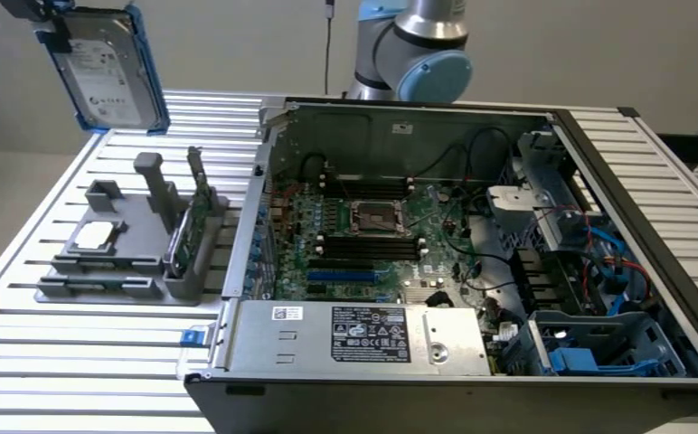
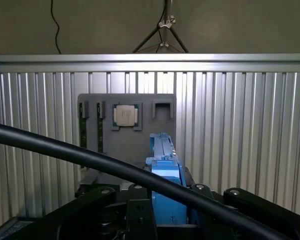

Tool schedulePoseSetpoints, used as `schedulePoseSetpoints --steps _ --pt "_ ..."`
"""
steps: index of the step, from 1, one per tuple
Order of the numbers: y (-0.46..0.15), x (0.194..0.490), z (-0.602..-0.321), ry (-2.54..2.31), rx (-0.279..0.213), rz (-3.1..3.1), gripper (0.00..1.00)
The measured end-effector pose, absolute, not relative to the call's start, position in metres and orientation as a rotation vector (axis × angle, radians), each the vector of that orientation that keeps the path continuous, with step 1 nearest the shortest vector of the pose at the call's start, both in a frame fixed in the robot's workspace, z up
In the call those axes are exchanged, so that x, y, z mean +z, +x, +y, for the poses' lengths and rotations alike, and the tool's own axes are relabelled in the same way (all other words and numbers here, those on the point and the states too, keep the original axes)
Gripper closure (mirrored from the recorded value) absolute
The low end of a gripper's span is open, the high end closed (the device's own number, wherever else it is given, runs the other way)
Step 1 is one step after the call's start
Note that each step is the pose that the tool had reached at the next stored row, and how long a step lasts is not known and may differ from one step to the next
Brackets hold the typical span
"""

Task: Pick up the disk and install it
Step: 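Pick up the disk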

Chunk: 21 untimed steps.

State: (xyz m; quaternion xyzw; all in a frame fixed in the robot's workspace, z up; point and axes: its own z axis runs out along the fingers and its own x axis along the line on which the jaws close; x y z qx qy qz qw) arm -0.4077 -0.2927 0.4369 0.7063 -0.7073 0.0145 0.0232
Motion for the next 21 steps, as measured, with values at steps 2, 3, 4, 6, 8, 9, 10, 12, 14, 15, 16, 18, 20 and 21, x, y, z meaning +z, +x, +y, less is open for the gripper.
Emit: schedulePoseSetpoints --steps 2,3,4,6,8,9,10,12,14,15,16,18,20,21 --pt "-0.399 0.446 -0.294 2.188 0.043 -2.19 0.67" --pt "-0.394 0.451 -0.295 2.188 0.043 -2.191 0.67" --pt "-0.39 0.455 -0.296 2.188 0.043 -2.191 0.67" --pt "-0.381 0.464 -0.298 2.188 0.042 -2.191 0.67" --pt "-0.372 0.472 -0.301 2.188 0.041 -2.19 0.67" --pt "-0.367 0.476 -0.302 2.188 0.041 -2.19 0.67" --pt "-0.363 0.479 -0.303 2.187 0.04 -2.19 0.67" --pt "-0.354 0.486 -0.305 2.187 0.039 -2.189 0.67" --pt "-0.344 0.491 -0.307 2.186 0.037 -2.189 0.67" --pt "-0.34 0.494 -0.308 2.185 0.035 -2.188 0.67" --pt "-0.335 0.495 -0.308 2.185 0.034 -2.187 0.67" --pt "-0.326 0.498 -0.309 2.183 0.029 -2.185 0.67" --pt "-0.317 0.5 -0.31 2.181 0.024 -2.183 0.67" --pt "-0.312 0.502 -0.31 2.18 0.022 -2.182 0.67"
